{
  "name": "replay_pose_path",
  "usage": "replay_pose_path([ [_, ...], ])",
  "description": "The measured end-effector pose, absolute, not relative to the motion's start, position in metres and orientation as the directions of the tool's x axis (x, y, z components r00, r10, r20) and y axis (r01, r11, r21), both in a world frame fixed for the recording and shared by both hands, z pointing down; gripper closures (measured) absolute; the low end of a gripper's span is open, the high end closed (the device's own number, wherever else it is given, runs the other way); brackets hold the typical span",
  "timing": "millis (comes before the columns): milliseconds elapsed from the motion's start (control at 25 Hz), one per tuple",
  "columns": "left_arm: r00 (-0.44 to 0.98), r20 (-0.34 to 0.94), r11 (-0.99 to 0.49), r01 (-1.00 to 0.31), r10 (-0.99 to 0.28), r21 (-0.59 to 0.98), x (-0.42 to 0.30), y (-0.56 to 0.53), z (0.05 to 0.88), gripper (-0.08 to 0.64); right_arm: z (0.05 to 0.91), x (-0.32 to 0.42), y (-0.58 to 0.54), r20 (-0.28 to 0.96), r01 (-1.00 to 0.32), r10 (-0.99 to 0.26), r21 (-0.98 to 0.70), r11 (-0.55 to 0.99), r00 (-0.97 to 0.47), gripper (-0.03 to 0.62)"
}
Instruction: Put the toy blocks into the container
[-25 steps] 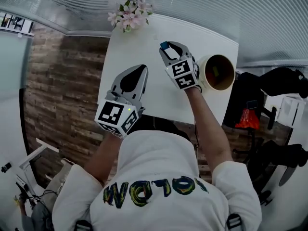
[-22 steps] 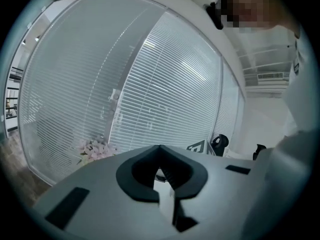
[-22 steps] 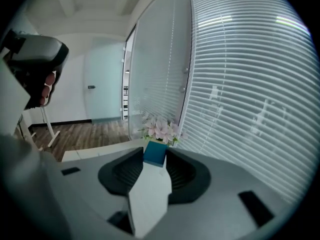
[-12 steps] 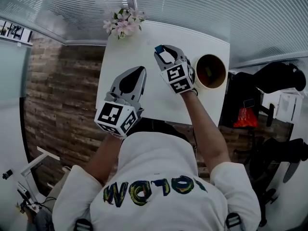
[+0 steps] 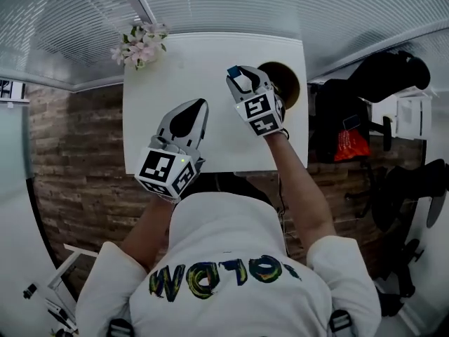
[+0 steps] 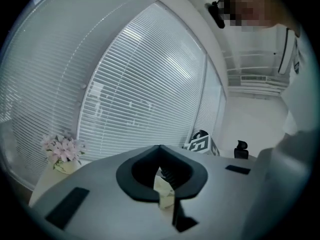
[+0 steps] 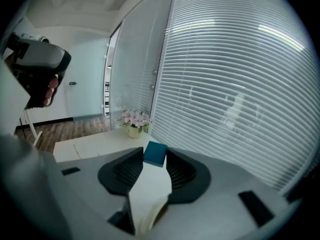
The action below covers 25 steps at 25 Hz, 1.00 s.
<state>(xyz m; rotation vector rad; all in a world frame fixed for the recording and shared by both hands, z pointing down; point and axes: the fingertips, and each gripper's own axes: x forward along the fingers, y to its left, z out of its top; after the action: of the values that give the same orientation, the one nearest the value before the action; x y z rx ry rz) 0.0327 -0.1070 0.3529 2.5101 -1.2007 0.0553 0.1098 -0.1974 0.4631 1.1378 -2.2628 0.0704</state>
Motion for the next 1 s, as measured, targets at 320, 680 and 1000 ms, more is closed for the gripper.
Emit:
replay_pose_path([
  [320,0.722,0.182,-0.660,-0.687,-0.667,0.304,0.090,-0.107,0.355,0.548,0.466,0.196,-0.188,0.549,-0.820,-0.766,0.232,0.523,-0.334,0.443],
  [680,0.764,0.176,-0.706,-0.643,-0.621,0.298,0.128,-0.112,0.351,0.548,0.474,0.241,-0.182,0.557,-0.854,-0.780,0.223,0.471,-0.285,0.443],
  [1000,0.746,0.194,-0.687,-0.664,-0.637,0.295,0.120,-0.115,0.356,0.548,0.481,0.240,-0.188,0.551,-0.859,-0.779,0.202,0.471,-0.297,0.433],
])
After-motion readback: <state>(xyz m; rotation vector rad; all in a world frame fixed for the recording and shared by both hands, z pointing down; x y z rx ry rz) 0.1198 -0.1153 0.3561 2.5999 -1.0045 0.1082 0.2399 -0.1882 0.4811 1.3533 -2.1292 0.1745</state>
